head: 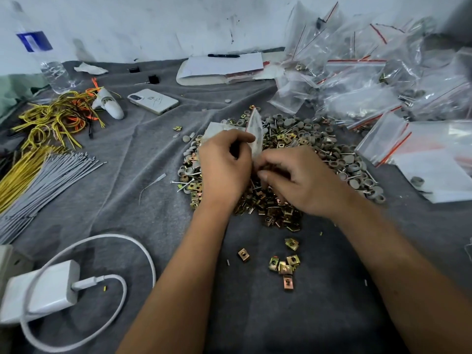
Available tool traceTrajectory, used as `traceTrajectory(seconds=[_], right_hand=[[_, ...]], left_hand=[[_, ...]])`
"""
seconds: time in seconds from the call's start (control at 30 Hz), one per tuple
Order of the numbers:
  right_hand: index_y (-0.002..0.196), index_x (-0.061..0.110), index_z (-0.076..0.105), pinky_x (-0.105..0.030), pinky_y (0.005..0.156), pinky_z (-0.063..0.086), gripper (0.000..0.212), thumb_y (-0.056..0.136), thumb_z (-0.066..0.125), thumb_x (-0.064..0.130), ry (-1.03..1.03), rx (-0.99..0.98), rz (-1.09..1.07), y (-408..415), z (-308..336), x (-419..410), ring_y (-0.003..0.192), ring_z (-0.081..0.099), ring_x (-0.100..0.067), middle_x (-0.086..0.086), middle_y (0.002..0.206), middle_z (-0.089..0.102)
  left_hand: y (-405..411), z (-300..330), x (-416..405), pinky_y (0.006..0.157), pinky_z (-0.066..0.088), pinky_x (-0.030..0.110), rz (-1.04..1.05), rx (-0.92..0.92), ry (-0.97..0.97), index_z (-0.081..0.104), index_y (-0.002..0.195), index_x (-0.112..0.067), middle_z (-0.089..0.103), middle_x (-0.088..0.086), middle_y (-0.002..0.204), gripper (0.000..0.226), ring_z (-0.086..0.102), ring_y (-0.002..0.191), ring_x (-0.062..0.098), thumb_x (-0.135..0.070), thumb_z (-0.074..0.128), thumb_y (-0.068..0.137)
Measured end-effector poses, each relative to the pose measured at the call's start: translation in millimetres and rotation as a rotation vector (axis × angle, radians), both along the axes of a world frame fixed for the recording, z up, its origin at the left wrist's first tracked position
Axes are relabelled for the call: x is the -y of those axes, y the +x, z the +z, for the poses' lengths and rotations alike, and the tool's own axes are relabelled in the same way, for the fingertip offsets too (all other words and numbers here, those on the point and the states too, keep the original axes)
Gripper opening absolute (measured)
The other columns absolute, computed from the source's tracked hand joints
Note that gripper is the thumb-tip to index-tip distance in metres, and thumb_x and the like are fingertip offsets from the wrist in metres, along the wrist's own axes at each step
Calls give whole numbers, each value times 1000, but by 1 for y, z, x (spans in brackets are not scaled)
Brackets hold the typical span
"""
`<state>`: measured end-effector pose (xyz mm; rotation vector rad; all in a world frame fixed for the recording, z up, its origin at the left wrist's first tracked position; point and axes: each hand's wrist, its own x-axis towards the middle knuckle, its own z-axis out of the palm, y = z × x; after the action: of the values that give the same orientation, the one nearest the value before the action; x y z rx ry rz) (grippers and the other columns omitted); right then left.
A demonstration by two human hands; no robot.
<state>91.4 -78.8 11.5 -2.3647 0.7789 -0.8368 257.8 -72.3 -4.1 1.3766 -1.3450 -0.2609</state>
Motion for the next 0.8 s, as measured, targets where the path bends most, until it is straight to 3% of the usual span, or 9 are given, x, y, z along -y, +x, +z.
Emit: traceTrajectory(seconds=[0.1, 0.2, 0.3, 0.37, 0.5, 0.57, 0.63, 0.73, 0.8], right_hand=[[87, 16, 61, -34, 73, 42, 12, 99, 62, 16, -96, -258, 65, 9, -3, -2, 76, 50, -9, 10, 81, 52], [102, 28, 67, -33, 80, 45, 20, 90, 72, 44, -146, -431, 65, 13, -4, -6, 91, 56, -12, 14, 94, 55], [90, 34, 59, -32, 79, 43, 19, 88, 75, 43, -173, -437, 68, 16, -3, -7, 92, 57, -12, 21, 86, 49], [79, 37, 43, -32, 75, 38, 34, 89, 74, 43, -178, -465, 47, 15, -4, -5, 84, 48, -9, 22, 78, 40], [93, 31, 63, -31, 78, 43, 13, 90, 73, 39, -158, -444, 59, 12, -5, -5, 87, 52, -5, 20, 86, 53], [93, 27, 65, -32, 72, 45, 12, 90, 75, 34, -102, -382, 62, 11, -5, -4, 76, 53, -6, 15, 78, 54], [92, 24, 65, -32, 63, 44, 10, 92, 75, 26, -10, -168, 31, 9, -3, -3, 63, 52, -8, 8, 68, 55], [98, 20, 64, -30, 67, 49, 3, 98, 64, 23, 109, 151, -51, 0, 2, 3, 73, 61, -15, 3, 80, 66], [98, 20, 63, -35, 70, 48, 7, 100, 60, 26, 127, 191, -123, -6, 1, 8, 77, 61, -22, -3, 84, 66]], left_hand=[[4, 1, 1, 58, 42, 15, 82, -141, 35, 80, 91, -16, 72, 2, 73, 26, 55, 57, 0, 1, 60, 88], [7, 3, 1, 53, 38, 14, 101, -201, 40, 80, 90, -15, 72, 9, 72, 26, 50, 53, 1, 1, 60, 88], [6, 3, 0, 51, 35, 13, 89, -205, 55, 80, 90, -16, 71, 10, 70, 27, 48, 49, 1, 1, 59, 87], [5, 2, 0, 50, 35, 13, 86, -199, 66, 80, 89, -16, 70, 9, 69, 27, 47, 48, 1, 1, 60, 87], [6, 1, 1, 50, 38, 15, 73, -197, 63, 80, 88, -18, 72, 10, 71, 27, 49, 51, 2, 1, 60, 87], [5, 1, 2, 51, 40, 17, 75, -187, 57, 80, 88, -19, 73, 11, 73, 28, 52, 53, 5, 1, 60, 86], [6, 0, 3, 54, 44, 20, 64, -176, 51, 79, 89, -20, 72, 7, 73, 27, 54, 56, 7, 1, 61, 86], [5, 0, 4, 60, 51, 25, -17, -108, 49, 79, 93, -18, 72, -4, 74, 25, 64, 63, 10, 1, 64, 87], [1, 0, 3, 63, 51, 24, -90, -40, 49, 80, 95, -17, 76, -5, 81, 25, 68, 68, 8, 1, 65, 88]])
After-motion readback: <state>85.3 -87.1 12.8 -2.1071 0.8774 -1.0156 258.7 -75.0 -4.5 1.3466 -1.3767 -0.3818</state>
